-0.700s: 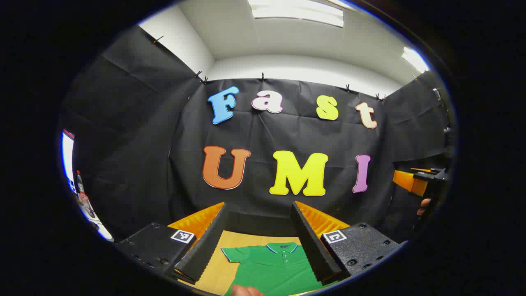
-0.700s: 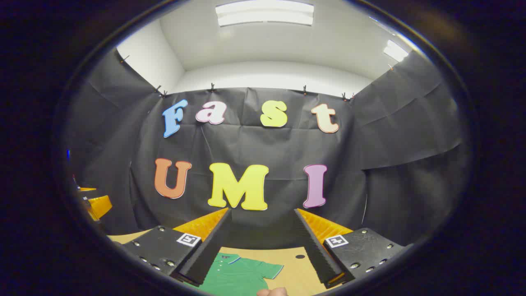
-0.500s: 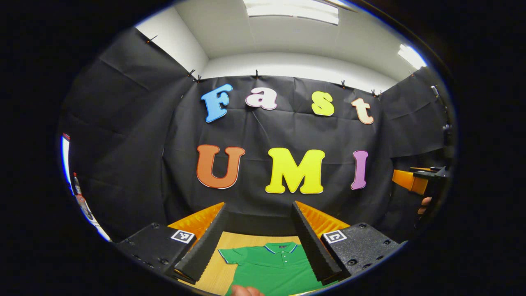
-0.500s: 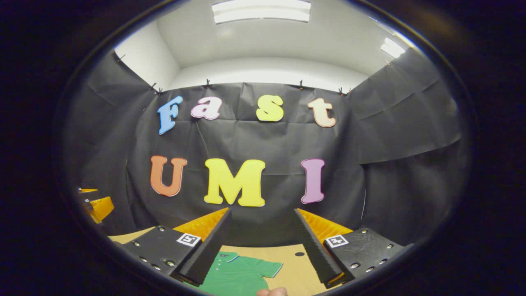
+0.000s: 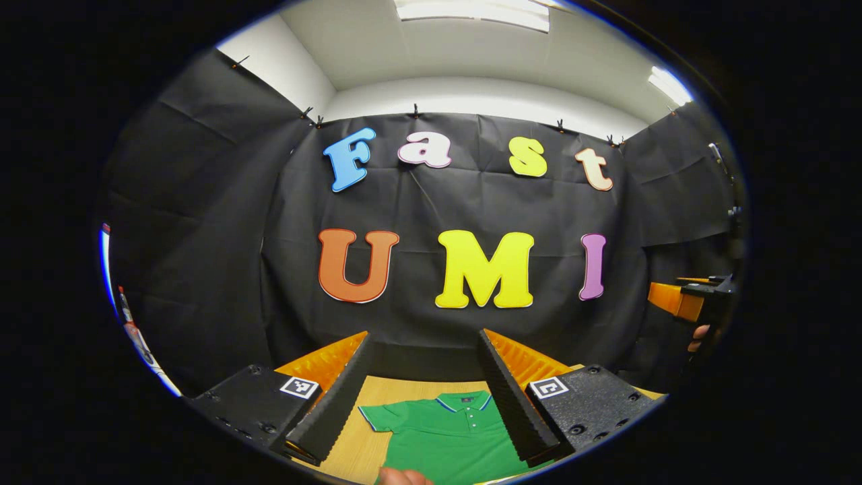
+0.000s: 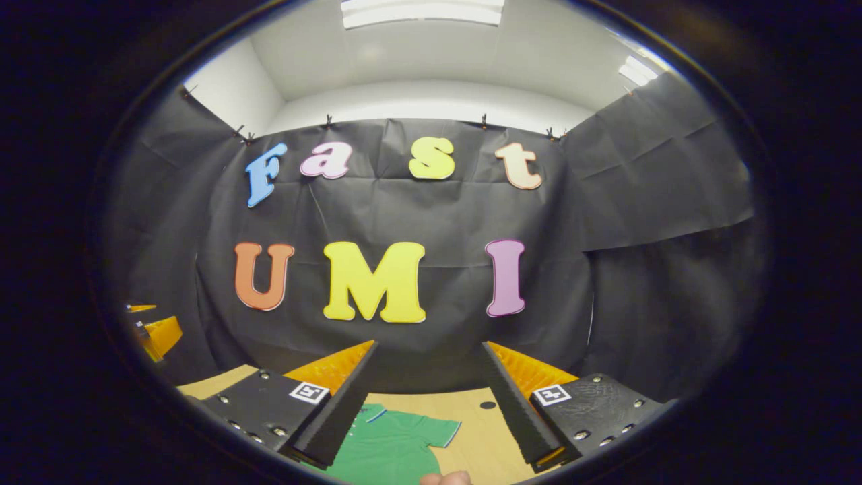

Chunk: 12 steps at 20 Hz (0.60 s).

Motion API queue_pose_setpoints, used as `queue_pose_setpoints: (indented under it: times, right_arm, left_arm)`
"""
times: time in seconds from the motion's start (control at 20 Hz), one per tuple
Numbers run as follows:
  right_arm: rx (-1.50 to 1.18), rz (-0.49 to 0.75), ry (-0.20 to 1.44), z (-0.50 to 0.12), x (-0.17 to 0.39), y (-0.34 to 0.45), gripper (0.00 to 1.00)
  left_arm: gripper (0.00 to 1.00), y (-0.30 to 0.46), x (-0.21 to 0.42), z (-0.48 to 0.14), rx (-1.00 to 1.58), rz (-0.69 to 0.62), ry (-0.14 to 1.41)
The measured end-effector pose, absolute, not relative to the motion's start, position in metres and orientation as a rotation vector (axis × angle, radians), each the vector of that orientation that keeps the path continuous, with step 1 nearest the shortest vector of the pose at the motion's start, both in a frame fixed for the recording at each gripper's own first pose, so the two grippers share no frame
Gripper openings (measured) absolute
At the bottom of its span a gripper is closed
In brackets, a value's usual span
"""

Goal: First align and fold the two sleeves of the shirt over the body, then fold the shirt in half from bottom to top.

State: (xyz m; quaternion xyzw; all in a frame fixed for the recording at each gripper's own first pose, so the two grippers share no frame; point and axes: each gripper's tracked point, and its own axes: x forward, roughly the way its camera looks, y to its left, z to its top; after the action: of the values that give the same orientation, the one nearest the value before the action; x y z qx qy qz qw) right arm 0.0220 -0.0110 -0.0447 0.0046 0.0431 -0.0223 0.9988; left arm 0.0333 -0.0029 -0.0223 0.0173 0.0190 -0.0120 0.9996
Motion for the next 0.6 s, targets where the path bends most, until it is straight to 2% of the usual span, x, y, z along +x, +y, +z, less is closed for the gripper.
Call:
queue_pose_setpoints:
  times: [0.05,0.1,0.3,0.35,0.4,0.6]
  right_arm:
    - [0.006,-0.038,0.090,-0.046,0.025,-0.008,0.94]
    - [0.004,-0.033,0.094,-0.049,0.026,-0.005,0.94]
    - [-0.008,-0.027,0.092,-0.050,0.032,-0.001,0.94]
    - [-0.012,-0.028,0.091,-0.049,0.033,-0.001,0.94]
    - [-0.014,-0.030,0.093,-0.050,0.034,-0.002,0.94]
    - [-0.010,-0.041,0.105,-0.058,0.039,-0.006,0.94]
  left_arm:
    - [0.90,-0.001,0.034,-0.023,0.036,-0.021,0.039]
    - [0.97,0.000,0.035,-0.023,0.037,-0.020,0.040]
    - [0.97,-0.001,0.041,-0.025,0.048,-0.031,0.041]
    - [0.89,-0.002,0.041,-0.025,0.048,-0.036,0.040]
    - [0.97,-0.003,0.042,-0.025,0.048,-0.038,0.039]
    - [0.98,-0.003,0.046,-0.025,0.057,-0.039,0.032]
